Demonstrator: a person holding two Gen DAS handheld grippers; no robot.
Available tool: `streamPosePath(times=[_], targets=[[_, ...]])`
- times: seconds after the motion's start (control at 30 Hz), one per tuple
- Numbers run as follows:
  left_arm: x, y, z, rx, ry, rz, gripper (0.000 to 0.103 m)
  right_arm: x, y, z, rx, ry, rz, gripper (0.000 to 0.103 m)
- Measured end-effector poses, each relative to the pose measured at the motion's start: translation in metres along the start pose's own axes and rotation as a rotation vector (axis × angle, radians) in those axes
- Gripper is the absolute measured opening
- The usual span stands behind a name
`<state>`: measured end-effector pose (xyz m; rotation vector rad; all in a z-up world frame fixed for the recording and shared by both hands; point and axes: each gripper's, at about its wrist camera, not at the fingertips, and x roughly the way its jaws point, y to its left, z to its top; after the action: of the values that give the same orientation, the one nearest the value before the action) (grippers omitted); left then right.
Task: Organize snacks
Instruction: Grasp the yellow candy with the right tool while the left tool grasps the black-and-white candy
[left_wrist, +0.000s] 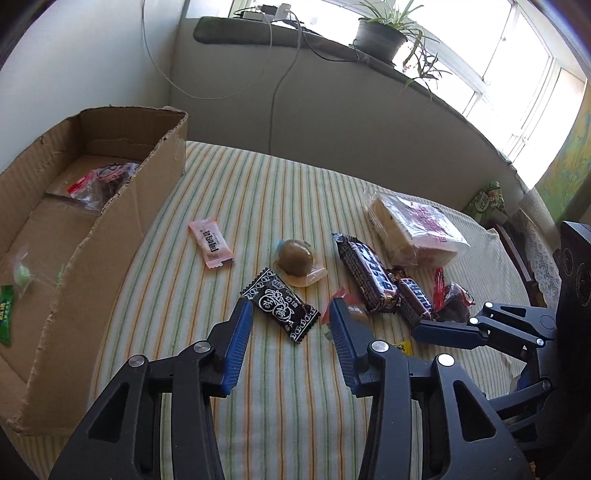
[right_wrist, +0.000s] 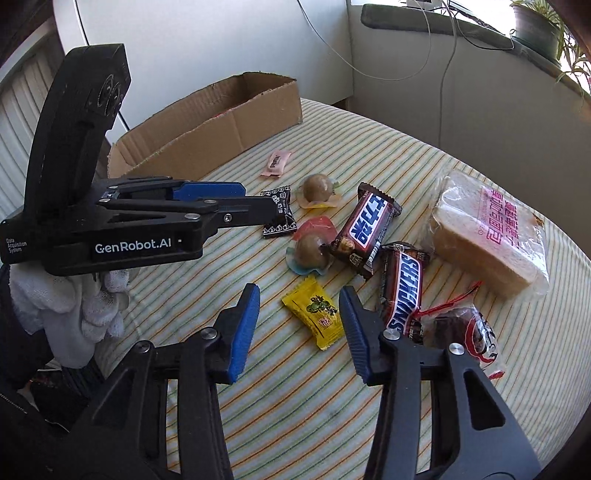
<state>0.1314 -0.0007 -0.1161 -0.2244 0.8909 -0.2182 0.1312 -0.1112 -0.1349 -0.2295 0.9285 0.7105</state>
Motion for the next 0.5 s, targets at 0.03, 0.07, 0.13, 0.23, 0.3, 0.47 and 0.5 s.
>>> streamPosePath(times=[0.03,0.07,0.13,0.23,0.3,0.47,0.5], targets=[[0.003,0.000,0.001,-0.002,0.003,0.001,0.042,0.002,-0.001,0.000,-0.001,0.003,-0.005,0.047],[0.005,-0.001,0.003,-0.002,0.008,0.002,0.042,0.004,-0.002,0.000,-0.002,0.006,-0.006,0.047],[0.011,-0.003,0.005,0.006,0.020,0.012,0.042,0.006,-0.004,0.000,-0.003,0.010,-0.007,0.047],[0.018,-0.003,0.006,0.023,0.032,0.032,0.042,0.010,-0.006,0.000,-0.005,0.018,-0.007,0.047],[0.020,-0.004,0.005,0.032,0.035,0.040,0.042,0.013,-0.006,-0.001,-0.010,0.024,-0.012,0.047],[0.022,-0.003,0.004,0.045,0.038,0.068,0.042,0.017,-0.008,-0.002,-0.017,0.035,-0.018,0.047],[0.022,-0.002,0.004,0.044,0.038,0.071,0.042,0.019,-0.008,-0.002,-0.021,0.039,-0.021,0.047]])
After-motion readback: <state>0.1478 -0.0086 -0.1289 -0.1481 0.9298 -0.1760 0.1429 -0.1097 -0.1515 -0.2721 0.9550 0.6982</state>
